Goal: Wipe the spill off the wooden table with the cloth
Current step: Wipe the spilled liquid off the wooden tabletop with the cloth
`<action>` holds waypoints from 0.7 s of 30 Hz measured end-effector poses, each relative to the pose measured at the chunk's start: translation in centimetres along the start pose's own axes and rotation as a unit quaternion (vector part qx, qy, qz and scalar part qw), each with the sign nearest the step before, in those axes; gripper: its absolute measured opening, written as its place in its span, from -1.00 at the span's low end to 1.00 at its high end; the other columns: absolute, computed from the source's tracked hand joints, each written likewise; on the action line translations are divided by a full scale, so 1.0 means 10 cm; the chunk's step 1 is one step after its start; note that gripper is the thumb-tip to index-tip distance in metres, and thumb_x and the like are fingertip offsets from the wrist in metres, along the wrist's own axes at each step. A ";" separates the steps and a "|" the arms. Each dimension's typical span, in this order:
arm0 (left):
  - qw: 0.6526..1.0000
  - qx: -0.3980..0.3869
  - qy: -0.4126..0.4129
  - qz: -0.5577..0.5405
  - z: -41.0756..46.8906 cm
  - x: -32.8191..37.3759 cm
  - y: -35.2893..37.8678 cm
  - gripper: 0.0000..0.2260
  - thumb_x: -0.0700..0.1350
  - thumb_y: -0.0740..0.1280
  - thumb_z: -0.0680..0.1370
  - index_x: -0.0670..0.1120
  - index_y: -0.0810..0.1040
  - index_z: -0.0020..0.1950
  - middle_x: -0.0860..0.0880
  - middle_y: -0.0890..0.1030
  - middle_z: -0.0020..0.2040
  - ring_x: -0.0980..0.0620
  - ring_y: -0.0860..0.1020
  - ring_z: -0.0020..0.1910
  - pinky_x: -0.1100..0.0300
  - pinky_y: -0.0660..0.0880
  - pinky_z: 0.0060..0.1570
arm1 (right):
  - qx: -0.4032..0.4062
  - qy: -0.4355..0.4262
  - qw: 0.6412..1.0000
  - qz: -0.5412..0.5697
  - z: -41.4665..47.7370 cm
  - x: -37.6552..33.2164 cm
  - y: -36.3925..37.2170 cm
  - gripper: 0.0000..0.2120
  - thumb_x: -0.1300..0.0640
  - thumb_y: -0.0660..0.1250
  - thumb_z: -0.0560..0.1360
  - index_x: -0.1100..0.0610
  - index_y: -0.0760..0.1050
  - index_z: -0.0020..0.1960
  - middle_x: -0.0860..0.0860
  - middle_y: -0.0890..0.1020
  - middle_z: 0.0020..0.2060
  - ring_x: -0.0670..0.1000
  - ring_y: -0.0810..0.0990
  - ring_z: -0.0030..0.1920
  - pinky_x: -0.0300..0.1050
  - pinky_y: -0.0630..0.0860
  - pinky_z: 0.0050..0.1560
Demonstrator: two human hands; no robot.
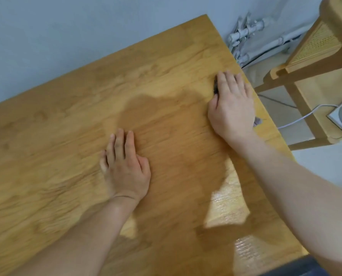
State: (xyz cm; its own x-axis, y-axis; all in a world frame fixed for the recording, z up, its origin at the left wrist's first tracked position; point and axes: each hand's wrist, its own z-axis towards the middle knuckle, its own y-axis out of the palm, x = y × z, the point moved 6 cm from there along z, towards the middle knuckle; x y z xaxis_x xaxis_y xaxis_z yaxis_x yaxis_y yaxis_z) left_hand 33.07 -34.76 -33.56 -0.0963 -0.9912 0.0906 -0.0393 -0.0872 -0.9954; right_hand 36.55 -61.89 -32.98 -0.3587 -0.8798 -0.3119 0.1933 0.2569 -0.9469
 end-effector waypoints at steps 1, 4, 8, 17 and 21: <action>1.000 0.006 -0.001 0.000 -0.01 0.01 0.00 -0.47 -0.03 0.01 0.50 -0.10 0.29 0.46 -0.11 0.29 0.49 -0.12 0.17 0.49 -0.17 0.13 0.40 | -0.025 -0.024 0.999 0.005 -0.11 -0.19 0.08 -0.45 0.06 0.08 0.53 0.11 0.24 0.51 0.08 0.31 0.50 0.14 0.19 0.52 0.13 0.10 0.52; 1.000 0.018 0.003 -0.004 -0.02 0.00 -0.01 -0.47 -0.03 0.04 0.48 -0.11 0.32 0.45 -0.12 0.32 0.47 -0.13 0.22 0.47 -0.19 0.17 0.38 | -0.069 -0.127 0.989 0.027 -0.40 -0.93 0.29 -0.47 -0.02 0.10 0.54 0.02 0.29 0.50 -0.01 0.35 0.48 0.07 0.21 0.52 0.06 0.06 0.51; 1.000 0.004 0.007 -0.003 -0.01 -0.01 0.00 -0.44 -0.02 0.01 0.47 -0.09 0.28 0.47 -0.09 0.27 0.50 -0.10 0.18 0.49 -0.16 0.13 0.41 | -0.104 -0.234 0.965 0.055 -0.55 -1.36 0.39 -0.52 -0.03 0.04 0.56 -0.01 0.37 0.45 -0.06 0.42 0.44 0.02 0.26 0.50 0.00 0.10 0.48; 0.998 0.008 0.013 -0.054 -0.01 -0.04 0.03 -0.45 -0.02 0.02 0.48 -0.10 0.29 0.47 -0.12 0.27 0.49 -0.13 0.17 0.48 -0.18 0.08 0.41 | 0.033 0.031 0.999 0.011 -0.06 -0.37 0.09 -0.54 0.11 0.08 0.54 0.09 0.36 0.42 -0.01 0.44 0.40 0.11 0.31 0.44 0.11 0.25 0.41; 0.997 0.024 0.020 -0.064 0.01 -0.05 0.04 -0.45 -0.05 0.10 0.43 -0.13 0.35 0.43 -0.15 0.33 0.46 -0.17 0.24 0.46 -0.21 0.12 0.37 | -0.020 -0.139 0.989 0.041 -0.40 -1.33 0.42 -0.55 0.07 0.14 0.50 0.02 0.43 0.38 -0.06 0.48 0.36 0.06 0.36 0.41 0.04 0.26 0.41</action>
State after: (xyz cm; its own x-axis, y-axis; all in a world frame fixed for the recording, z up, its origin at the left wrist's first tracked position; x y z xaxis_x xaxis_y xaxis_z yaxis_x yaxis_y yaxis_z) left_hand 33.18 -34.29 -34.05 -0.1325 -0.9670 0.2176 -0.0052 -0.2189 -0.9757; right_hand 38.46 -47.54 -33.09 -0.0779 -0.9299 -0.3594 0.1734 0.3424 -0.9234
